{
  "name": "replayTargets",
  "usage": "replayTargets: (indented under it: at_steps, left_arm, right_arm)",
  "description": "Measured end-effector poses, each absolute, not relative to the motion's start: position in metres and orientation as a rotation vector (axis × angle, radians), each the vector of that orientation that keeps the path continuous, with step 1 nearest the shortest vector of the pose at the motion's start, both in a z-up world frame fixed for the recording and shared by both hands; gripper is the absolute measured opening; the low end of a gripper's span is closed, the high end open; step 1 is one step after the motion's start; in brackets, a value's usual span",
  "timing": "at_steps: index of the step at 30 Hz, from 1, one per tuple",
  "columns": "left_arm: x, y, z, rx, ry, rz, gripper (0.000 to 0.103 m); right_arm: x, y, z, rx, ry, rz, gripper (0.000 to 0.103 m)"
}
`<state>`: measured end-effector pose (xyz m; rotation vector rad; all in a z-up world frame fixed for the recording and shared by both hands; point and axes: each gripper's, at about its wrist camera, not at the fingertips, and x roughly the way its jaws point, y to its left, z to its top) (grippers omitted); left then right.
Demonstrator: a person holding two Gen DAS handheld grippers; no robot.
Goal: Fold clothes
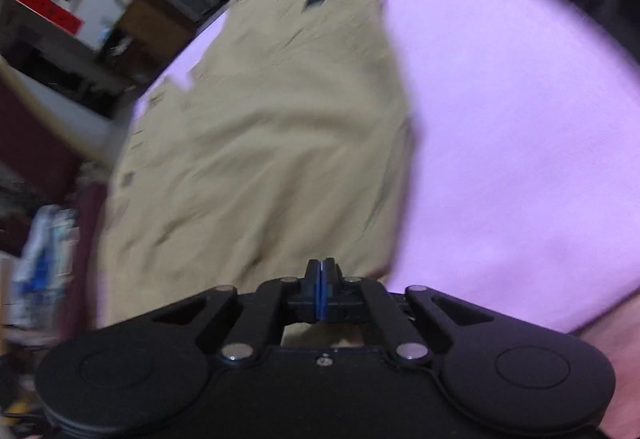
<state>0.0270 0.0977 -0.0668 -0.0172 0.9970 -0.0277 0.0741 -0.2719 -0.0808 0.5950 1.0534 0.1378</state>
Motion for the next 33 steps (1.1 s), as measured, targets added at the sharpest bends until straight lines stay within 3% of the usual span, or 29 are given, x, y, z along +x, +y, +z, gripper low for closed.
replayTargets:
  at_steps: [1,9,14,18,23,30,32,33]
  left_arm:
    - [0.026,0.103,-0.058,-0.016,0.963,-0.016,0.005]
    - [0.045,0.118,0.033,-0.089,0.650,-0.076,0.007]
    - [0.099,0.122,0.038,-0.099,0.638,-0.065,0.011]
    - [0.158,0.120,0.006,-0.101,0.737,-0.050,0.010]
    - [0.214,0.098,-0.030,-0.093,0.813,-0.141,0.009]
    - [0.284,0.071,-0.072,-0.095,0.876,-0.171,0.006]
    - [0.289,0.074,-0.089,-0.086,0.870,-0.154,0.011]
    - [0.291,0.074,-0.093,-0.072,0.856,-0.161,0.013]
  right_arm:
    - [0.071,-0.280,-0.072,0.653,1.029,0.153,0.011]
    - [0.098,-0.272,0.051,0.668,0.745,0.370,0.022]
    - [0.151,-0.259,0.087,0.591,0.629,0.413,0.024]
    - [0.201,-0.257,0.056,0.570,0.658,0.363,0.025]
    - [0.255,-0.251,-0.035,0.670,0.834,0.334,0.025]
    - [0.314,-0.209,-0.096,0.778,1.010,0.563,0.025]
    - [0.324,-0.211,-0.116,0.829,1.050,0.557,0.025]
    - [0.327,-0.218,-0.124,0.854,1.059,0.544,0.017]
